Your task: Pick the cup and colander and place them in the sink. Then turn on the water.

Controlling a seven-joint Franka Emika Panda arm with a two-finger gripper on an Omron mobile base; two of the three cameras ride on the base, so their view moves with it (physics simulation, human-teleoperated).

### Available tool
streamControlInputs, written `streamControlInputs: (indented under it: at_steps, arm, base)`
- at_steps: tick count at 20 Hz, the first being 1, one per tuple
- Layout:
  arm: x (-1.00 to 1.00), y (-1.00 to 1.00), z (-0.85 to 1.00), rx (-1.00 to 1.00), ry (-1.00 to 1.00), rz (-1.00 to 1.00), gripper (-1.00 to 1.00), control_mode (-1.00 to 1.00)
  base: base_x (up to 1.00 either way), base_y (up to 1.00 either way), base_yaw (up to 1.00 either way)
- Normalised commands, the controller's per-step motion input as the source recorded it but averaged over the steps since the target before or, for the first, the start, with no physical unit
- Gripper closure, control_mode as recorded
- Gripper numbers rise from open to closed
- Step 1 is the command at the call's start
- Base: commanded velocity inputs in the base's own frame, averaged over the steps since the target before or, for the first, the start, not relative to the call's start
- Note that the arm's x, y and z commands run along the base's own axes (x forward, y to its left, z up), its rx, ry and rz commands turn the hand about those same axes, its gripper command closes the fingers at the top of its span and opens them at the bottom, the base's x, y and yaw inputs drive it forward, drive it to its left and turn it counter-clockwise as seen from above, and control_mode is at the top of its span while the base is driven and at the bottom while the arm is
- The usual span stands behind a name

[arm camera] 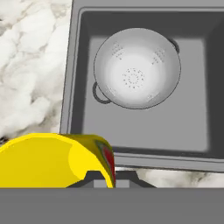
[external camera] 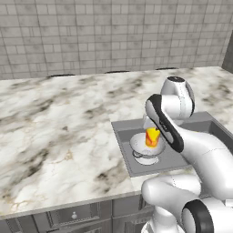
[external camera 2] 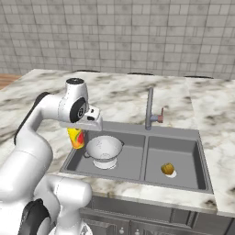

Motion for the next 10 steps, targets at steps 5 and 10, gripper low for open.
streamControlInputs:
  at_steps: [5, 10]
  arm:
    - [0.31, -0.12, -0.28, -0.04, 0.00, -0.05, 1.00, -1.00]
    - [0.25, 0.00, -0.32, -0.03, -0.02, -0.11, 1.00, -1.00]
  base:
    - [0.00, 0.00, 0.00]
    - [0.00, 0.00, 0.00]
